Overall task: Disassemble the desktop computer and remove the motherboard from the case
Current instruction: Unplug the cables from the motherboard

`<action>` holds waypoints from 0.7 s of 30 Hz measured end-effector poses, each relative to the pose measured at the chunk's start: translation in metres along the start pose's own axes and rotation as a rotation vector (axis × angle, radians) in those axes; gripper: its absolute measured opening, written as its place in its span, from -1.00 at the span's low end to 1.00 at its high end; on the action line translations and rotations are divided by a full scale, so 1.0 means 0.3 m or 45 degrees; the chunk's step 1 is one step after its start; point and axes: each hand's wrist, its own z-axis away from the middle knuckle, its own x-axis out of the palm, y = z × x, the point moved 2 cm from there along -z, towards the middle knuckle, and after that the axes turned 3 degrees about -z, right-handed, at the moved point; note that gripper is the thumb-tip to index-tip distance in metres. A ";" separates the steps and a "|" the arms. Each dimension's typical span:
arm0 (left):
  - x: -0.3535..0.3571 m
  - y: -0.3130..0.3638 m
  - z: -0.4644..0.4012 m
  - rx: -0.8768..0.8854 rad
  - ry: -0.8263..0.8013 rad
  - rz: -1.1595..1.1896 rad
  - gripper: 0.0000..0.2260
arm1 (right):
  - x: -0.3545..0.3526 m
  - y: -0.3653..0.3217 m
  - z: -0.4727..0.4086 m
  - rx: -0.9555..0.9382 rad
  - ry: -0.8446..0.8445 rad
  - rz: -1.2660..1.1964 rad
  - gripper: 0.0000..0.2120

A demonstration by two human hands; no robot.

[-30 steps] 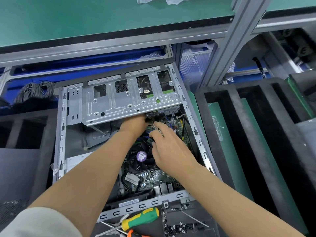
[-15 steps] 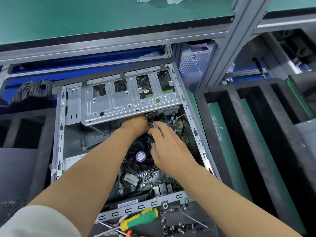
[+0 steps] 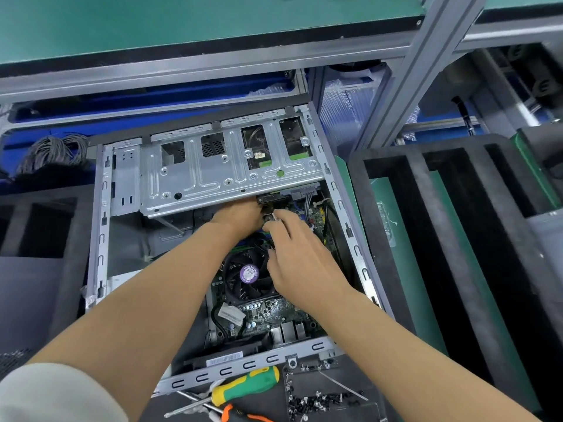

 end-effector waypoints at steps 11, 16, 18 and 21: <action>0.003 -0.007 -0.011 0.047 0.039 -0.012 -0.80 | -0.001 0.003 -0.004 -0.004 -0.008 0.006 -0.59; 0.009 -0.007 -0.009 0.061 0.058 -0.015 -0.88 | 0.002 0.007 -0.002 -0.003 0.006 0.017 -0.59; 0.015 -0.012 -0.011 0.045 0.046 -0.021 -0.88 | 0.002 0.006 -0.002 -0.007 -0.006 0.025 -0.59; 0.015 -0.017 -0.022 0.042 0.067 0.011 -0.86 | 0.003 0.009 -0.004 -0.007 -0.013 0.034 -0.59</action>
